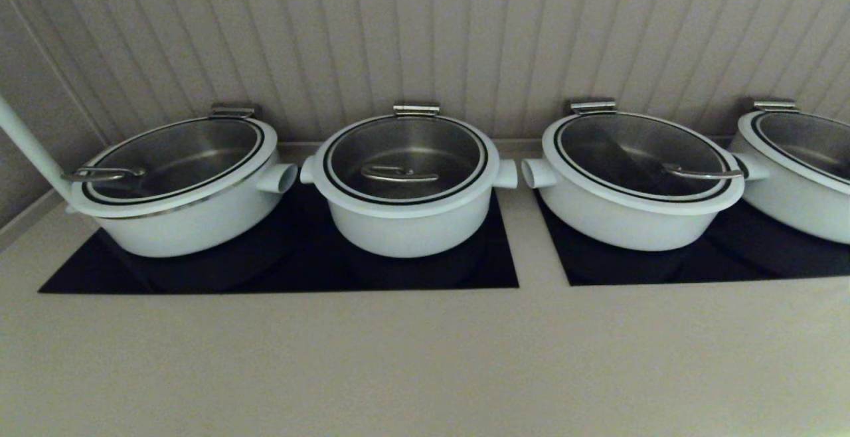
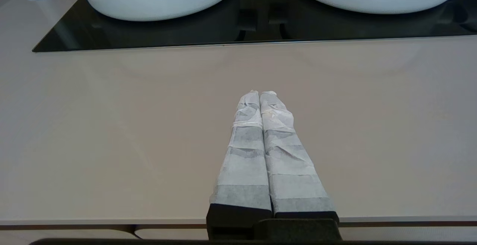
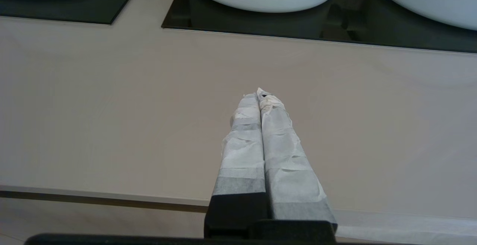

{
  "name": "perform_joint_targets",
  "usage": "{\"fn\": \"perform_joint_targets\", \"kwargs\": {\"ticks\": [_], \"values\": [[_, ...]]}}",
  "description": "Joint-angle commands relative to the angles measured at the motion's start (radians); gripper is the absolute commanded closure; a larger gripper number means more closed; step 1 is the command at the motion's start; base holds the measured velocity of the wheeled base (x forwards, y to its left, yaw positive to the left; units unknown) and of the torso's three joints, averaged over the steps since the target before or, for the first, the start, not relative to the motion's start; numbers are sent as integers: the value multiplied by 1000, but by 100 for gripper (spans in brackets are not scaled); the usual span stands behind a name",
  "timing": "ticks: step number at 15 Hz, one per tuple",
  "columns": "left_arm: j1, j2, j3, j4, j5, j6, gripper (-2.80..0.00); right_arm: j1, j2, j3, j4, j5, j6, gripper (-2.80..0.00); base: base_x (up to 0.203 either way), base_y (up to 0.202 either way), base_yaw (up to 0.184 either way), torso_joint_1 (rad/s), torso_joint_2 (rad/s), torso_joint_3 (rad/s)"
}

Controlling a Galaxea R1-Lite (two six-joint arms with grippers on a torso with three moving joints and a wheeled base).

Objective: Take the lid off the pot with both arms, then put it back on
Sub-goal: Open the food pot lid a small opening with the right arm

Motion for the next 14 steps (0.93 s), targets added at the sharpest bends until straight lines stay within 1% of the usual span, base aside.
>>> {"fn": "perform_joint_targets", "kwargs": {"ticks": [1, 14], "values": [[0, 0, 0, 0, 1, 0, 0, 0, 1, 0, 0, 1, 0, 0, 0, 0, 0, 0, 0, 0], [1, 0, 0, 0, 1, 0, 0, 0, 1, 0, 0, 1, -6, 0, 0, 0, 0, 0, 0, 0]]}}
